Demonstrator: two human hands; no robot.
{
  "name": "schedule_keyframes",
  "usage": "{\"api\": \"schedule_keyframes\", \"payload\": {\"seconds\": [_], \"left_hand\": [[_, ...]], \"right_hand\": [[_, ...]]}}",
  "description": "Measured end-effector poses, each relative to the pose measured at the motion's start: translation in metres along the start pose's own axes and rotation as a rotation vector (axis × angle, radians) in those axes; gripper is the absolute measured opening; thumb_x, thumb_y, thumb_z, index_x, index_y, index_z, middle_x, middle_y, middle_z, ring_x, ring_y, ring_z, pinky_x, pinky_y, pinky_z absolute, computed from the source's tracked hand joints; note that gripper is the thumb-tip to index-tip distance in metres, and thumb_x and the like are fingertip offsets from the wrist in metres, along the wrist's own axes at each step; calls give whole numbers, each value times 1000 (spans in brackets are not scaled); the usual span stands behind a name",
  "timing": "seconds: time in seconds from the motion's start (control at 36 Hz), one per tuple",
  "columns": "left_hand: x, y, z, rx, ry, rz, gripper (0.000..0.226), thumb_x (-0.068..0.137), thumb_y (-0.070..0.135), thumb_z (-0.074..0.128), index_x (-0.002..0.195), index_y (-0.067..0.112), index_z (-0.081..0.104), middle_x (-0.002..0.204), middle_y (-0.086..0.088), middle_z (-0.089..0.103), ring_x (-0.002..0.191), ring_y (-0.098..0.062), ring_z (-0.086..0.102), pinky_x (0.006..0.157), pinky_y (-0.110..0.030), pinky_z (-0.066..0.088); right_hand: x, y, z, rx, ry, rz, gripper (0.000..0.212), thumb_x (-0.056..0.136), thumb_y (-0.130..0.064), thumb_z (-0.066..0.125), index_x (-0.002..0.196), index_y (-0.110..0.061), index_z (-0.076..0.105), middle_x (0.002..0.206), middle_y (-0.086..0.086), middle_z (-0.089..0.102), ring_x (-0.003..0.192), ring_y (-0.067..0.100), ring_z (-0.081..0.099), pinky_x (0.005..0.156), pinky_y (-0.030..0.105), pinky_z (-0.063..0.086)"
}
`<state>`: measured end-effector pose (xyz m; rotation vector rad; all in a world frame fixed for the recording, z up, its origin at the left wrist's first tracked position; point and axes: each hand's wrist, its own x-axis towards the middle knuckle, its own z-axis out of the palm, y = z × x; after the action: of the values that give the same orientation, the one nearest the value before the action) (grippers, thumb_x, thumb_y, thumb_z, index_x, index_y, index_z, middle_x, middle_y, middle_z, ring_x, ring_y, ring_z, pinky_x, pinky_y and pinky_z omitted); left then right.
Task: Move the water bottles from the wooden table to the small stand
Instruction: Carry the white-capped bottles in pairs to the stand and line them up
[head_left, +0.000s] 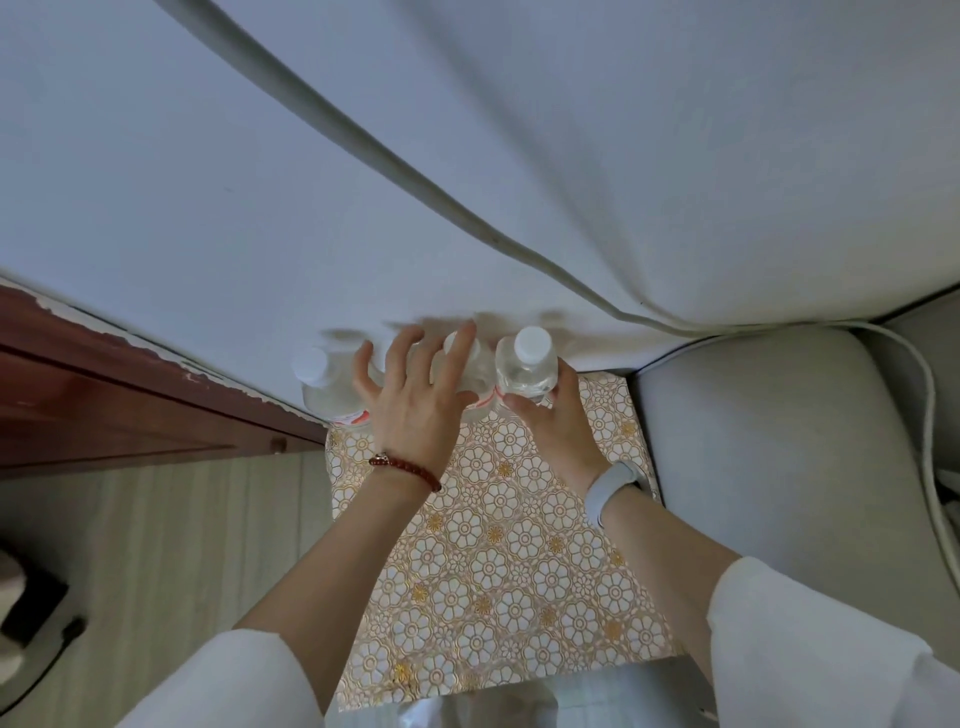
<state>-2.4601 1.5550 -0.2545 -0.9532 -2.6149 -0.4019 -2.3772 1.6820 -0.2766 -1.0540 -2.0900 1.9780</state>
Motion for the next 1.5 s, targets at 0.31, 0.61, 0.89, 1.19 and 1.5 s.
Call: {"api": "schedule_keyframes", "payload": {"seconds": [0.31,0.61,0.89,1.19,1.5], "left_hand": [[-4,-1,-4,95,-72,20,81,58,30,82,129,24,42,108,0,64,118,-23,45,99,-59,30],[-16,4,-28,23,-159,-66,65,74,46,57,132,22,39,136,-15,48,130,-39,37,103,-63,13],[-122,-17,-154,-358,-182,-693,45,87,28,55,130,15,47,140,-10,42,128,-29,37,104,-48,28],[-357,-110,-407,-151,128,-1028,54,78,43,40,115,7,58,115,-16,61,106,-38,54,87,-45,48],[-768,-61,-655,265,492,-1589,36,86,22,58,118,5,57,117,-17,60,110,-35,54,91,-40,44]], "right_hand": [[-1,-3,-1,-20,-17,29,72,82,-21,66,139,-18,22,131,-5,42,120,10,42,89,18,38],[-29,-31,-7,-131,-25,166,81,88,-24,59,146,-14,4,149,6,32,136,25,32,108,38,29],[-147,-85,37,-363,-260,72,33,95,-23,45,126,-9,48,130,5,54,107,12,52,84,19,39],[-402,-146,235,-589,-809,-468,26,93,-18,46,115,-13,57,113,5,64,100,16,60,85,21,44],[-806,-71,394,-708,-1468,-817,27,92,-17,47,116,-10,58,115,9,65,106,21,59,87,23,41]]}}
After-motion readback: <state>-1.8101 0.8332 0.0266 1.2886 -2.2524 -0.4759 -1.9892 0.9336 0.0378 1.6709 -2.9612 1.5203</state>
